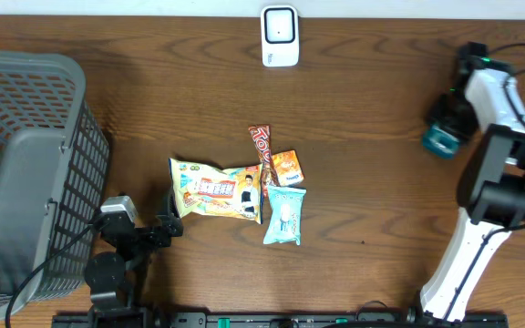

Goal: Scan the item barcode

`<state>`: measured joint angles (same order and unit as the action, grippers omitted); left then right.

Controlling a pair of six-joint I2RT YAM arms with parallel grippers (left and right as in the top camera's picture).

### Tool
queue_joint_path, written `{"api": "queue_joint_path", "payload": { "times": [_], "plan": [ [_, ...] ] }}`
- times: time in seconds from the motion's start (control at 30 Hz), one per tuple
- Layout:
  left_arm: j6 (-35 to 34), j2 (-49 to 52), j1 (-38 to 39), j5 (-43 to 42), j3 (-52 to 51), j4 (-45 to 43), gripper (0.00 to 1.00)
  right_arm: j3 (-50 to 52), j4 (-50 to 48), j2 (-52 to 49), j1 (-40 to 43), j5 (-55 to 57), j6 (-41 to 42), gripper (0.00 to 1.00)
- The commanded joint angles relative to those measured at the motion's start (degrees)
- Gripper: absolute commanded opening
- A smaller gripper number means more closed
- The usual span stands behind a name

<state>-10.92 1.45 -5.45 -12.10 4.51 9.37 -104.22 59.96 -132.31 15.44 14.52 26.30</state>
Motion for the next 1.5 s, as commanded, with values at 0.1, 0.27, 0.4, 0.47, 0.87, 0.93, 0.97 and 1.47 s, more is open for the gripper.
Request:
{"api": "queue_joint_path", "payload": {
  "times": [0.1, 0.27, 0.4, 0.47, 0.87, 0.93, 0.97, 1.47],
  "plan": [
    [-0.5, 0.0, 0.2, -0.3, -1.4, 0.5, 0.98, 2.7, -1.3, -0.4, 9.3, 14.8, -2.8, 0.37],
    [-0.5, 0.0, 0.2, -0.3, -1.4, 0.5, 0.98, 2.7, -9.2, 1.4, 16.3, 15.5, -14.8, 0.48],
    [-0.5, 0.0, 0.2, -0.3, -1.4, 0.5, 0.98, 2.7, -13.8, 1.4, 21.2, 15.5, -27.9, 0.54],
    [-0.5, 0.0, 0.2, -0.3, -1.4, 0.5, 0.98, 2.7, -16.0, 1.4, 23.8, 15.4, -32.3, 0.62],
    [-0.5, 0.0, 0.2, -0.3, -1.4, 0.5, 0.98, 2.3, -15.0, 10.2, 24.2, 7.3, -18.6, 0.99],
    [-0.5, 0.0, 0.2, -0.3, -1.4, 0.5, 0.98, 2.3, -13.7, 14.8, 21.8, -0.5, -14.4, 0.99],
    [-0.5, 0.0, 0.2, -0.3, -1.4, 0.5, 0.98, 2.3, -12.9, 17.0, 20.2, -4.4, -12.3, 0.99],
    [-0.5, 0.0, 0.2, -0.3, -1.4, 0.5, 0.98, 2.3, 3.8, 27.8, -21.9, -18.7, 5.1, 0.99]
  ]
}}
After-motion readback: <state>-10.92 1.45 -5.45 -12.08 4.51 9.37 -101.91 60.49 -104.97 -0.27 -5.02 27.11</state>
